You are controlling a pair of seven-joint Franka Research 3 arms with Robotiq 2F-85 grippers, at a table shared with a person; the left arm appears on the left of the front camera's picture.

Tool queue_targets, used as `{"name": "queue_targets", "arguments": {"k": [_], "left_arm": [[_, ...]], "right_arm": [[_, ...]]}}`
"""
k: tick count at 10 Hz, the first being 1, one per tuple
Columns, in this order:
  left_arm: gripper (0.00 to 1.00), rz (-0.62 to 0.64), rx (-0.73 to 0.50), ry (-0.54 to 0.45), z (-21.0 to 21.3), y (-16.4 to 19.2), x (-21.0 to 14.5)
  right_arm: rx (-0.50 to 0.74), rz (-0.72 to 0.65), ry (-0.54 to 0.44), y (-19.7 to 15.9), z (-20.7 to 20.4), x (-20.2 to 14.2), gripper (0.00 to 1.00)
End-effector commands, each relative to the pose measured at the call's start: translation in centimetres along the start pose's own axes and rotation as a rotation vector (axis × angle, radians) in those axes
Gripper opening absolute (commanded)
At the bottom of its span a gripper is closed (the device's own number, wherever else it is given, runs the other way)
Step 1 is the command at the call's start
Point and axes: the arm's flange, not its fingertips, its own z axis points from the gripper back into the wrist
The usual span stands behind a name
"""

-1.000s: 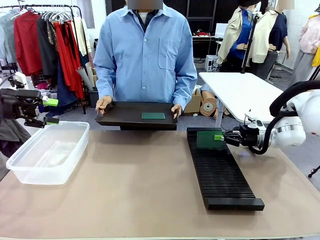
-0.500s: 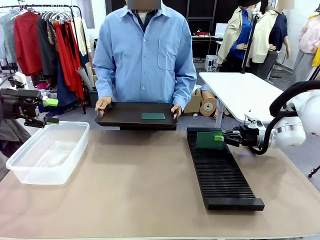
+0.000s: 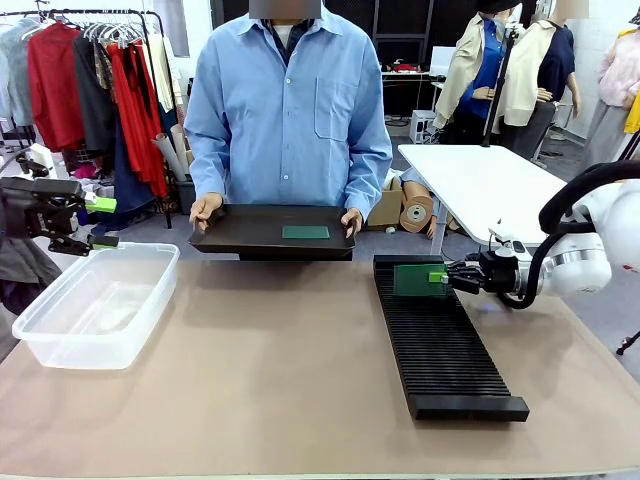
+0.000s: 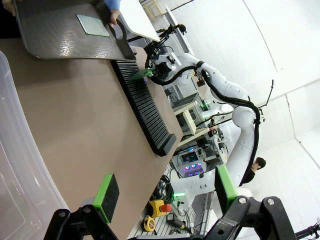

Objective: Sort PCBs into racks and boxes based on the side picked up.
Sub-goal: If the short side of the Blank PCB is picked up, insert it into the PCB Rack ; if the long side is picked up, place it in the Organizing box.

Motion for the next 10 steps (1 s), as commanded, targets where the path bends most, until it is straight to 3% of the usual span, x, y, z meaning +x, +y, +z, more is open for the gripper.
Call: {"name": "queue_targets", "arguments": {"k": [1, 10], "left_arm": [[1.0, 0.0, 0.0, -0.002, 0.1, -0.1, 0.0], [1.0, 0.0, 0.0, -0.002, 0.1, -0.1, 0.0]], "right_arm": [[0.015, -0.028, 0.032, -0.8, -0.2, 0.1, 0.0], [-0.003, -0.056, -0.005, -0.8, 0.7, -1.7, 0.0]]}}
